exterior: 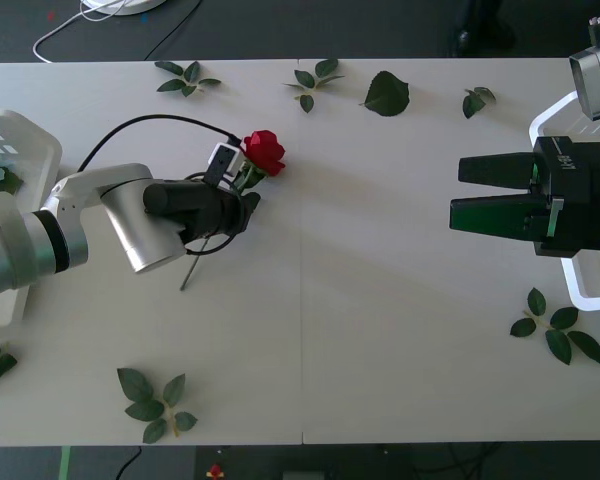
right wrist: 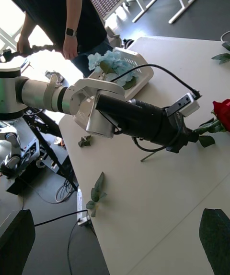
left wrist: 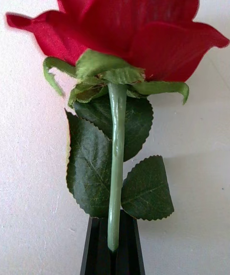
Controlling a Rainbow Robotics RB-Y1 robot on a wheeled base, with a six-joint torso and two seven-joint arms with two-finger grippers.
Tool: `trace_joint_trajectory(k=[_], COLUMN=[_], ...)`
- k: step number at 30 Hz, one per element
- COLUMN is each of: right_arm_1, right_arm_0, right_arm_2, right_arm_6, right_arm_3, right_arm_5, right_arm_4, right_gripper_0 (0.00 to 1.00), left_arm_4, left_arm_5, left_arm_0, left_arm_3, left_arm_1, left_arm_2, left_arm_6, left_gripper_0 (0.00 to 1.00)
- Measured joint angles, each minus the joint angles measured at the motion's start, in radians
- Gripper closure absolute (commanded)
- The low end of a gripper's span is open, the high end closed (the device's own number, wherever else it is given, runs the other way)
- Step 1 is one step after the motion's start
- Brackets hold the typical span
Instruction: Place the red flowers into the right box and the blue flowers into the left box. If a person shows an open palm, hand one flower to the person first, then continue sorting.
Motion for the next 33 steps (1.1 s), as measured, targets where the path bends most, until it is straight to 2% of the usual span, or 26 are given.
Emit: trace_joint_trajectory(k=[7, 12, 19, 24, 29, 33], right_arm_1=[0.000, 0.000, 0.000, 0.000, 0.000, 0.000], right_arm_0=[0.000, 0.000, 0.000, 0.000, 0.000, 0.000], right_arm_2=[0.000, 0.000, 0.000, 0.000, 0.000, 0.000], right_arm_6=[0.000, 0.000, 0.000, 0.000, 0.000, 0.000], right_arm_3=[0.000, 0.000, 0.001, 0.001, 0.001, 0.001], right_arm_5=[0.000, 0.000, 0.000, 0.000, 0.000, 0.000], right_arm_4=[0.000, 0.000, 0.000, -0.001, -0.001, -0.002], right_gripper_0=[0.00, 0.00, 0.00, 0.00, 0.00, 0.00], left_arm_4=[0.000, 0.023, 0.053, 0.107, 0.223, 0.306], left_arm_5=[0.000, 0.024, 0.397, 0.662, 0.775, 0.786], left_arm_0=[0.000, 0.000, 0.001, 0.030, 0.159, 0.264], left_arm_3=[0.001, -0.021, -0.200, -0.400, -0.629, -0.761], left_arm_1=[0.000, 0.000, 0.000, 0.000, -0.013, -0.028], left_arm_2=[0.006, 0.099, 0.403, 0.651, 0.907, 1.017], left_arm_6=[0.044, 0.061, 0.061, 0.060, 0.013, -0.141], left_gripper_0=[1.00, 1.00, 1.00, 1.00, 1.00, 1.00])
